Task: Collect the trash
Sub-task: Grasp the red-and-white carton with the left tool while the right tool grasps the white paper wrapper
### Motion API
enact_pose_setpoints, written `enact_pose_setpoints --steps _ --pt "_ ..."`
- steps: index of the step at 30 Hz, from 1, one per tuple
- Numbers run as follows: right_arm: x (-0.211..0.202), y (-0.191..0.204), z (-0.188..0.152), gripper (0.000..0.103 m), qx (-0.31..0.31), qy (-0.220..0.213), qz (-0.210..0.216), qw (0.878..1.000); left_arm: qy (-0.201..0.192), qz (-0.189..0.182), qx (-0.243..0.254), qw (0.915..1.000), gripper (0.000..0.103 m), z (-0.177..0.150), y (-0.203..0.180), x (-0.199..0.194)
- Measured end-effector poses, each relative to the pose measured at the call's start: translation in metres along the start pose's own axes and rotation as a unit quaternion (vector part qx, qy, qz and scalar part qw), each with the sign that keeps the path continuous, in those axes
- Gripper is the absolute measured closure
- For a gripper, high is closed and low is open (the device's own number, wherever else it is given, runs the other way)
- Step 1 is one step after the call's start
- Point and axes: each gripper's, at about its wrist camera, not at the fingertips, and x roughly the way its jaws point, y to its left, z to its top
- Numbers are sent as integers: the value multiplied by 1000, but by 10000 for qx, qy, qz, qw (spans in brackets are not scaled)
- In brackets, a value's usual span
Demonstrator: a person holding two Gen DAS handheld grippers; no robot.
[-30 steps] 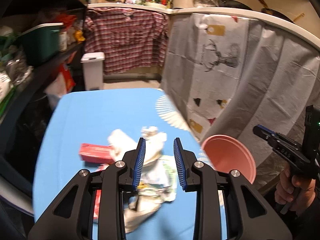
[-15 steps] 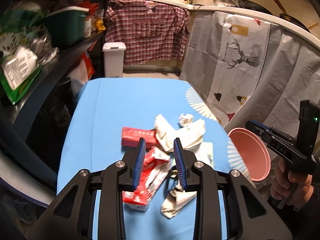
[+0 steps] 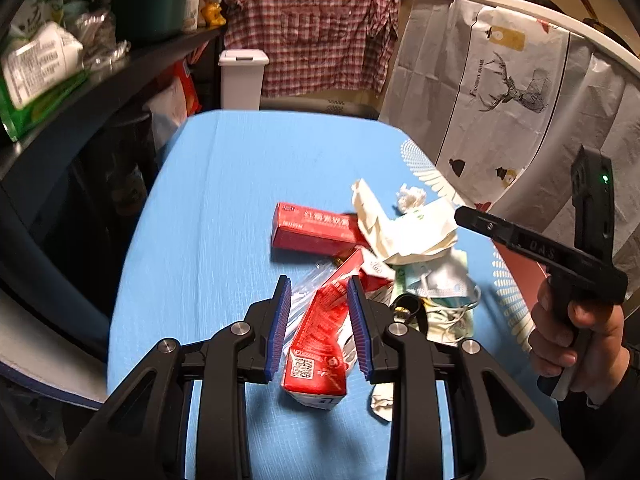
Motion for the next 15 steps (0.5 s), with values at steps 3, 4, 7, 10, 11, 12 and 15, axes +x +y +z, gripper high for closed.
enact_pose_setpoints --steps 3,4,7,10,11,12,15 --pt "10 -5 0 59 166 183 2 9997 133 -29 -14 9999 74 -3 2 8" --pt "12 -6 0 59 199 210 9 9996 203 -47 -6 9998 74 -4 3 12" --pt "19 -11 1 59 307 294 14 9991 349 -127 24 9993 74 -6 2 20" --pt "22 -12 1 59 342 331 11 9989 492 -73 113 9987 74 -9 0 28" --pt "23 -12 1 59 334 337 7 9989 527 -58 118 9985 74 -10 1 30" --pt "23 -11 1 59 324 338 5 9989 547 -56 104 9984 74 -11 1 31" --pt "25 -12 1 61 326 337 -29 9989 574 -24 42 9983 74 -12 4 35"
